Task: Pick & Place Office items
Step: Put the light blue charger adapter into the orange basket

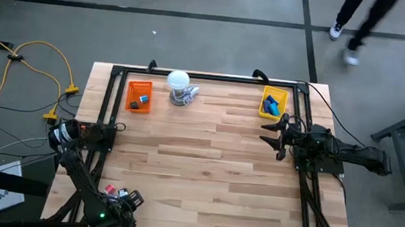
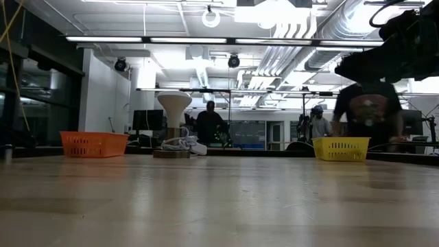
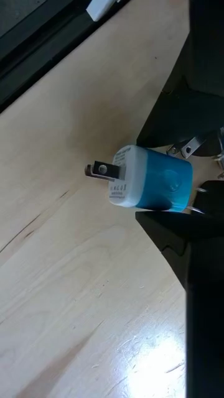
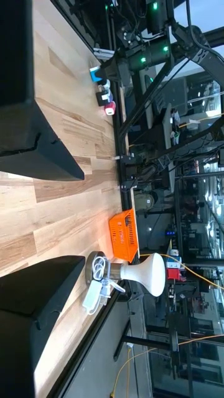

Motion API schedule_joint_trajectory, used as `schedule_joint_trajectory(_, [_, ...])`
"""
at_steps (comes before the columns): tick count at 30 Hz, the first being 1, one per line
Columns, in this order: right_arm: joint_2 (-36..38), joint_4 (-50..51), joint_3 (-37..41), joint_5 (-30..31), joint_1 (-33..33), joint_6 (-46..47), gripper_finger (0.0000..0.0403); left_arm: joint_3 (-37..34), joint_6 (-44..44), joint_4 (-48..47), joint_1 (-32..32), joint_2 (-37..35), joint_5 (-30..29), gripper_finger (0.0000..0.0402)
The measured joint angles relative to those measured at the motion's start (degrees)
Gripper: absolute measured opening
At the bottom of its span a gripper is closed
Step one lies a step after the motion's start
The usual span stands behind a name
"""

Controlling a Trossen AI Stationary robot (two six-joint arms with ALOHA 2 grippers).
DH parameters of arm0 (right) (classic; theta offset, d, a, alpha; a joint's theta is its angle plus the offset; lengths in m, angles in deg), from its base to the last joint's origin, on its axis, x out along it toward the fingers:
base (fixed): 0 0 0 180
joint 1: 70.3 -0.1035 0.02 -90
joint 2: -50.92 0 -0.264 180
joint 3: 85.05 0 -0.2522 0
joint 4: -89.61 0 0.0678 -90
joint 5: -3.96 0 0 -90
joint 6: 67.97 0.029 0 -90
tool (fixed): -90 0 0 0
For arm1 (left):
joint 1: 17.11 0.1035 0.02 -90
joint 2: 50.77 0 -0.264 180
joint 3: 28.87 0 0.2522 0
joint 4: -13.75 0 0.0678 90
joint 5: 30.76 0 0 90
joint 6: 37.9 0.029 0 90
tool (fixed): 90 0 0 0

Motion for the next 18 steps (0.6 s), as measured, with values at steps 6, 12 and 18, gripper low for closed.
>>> schedule_joint_trajectory(6, [0.01,0.0,0.01,0.0,0.0,0.0,0.0195,0.0,0.0,0.2,0.0,0.0,0.02,0.0149])
schedule_joint_trajectory(12, [0.01,0.0,0.0,0.0,0.0,0.0,0.0195,0.02,-0.33,0.17,0.0,0.0,0.0,0.0135])
schedule_joint_trajectory(18, [0.0,0.0,0.01,0.0,-0.01,0.0,0.0195,0.02,-1.37,0.22,0.14,0.0,-0.02,0.0133])
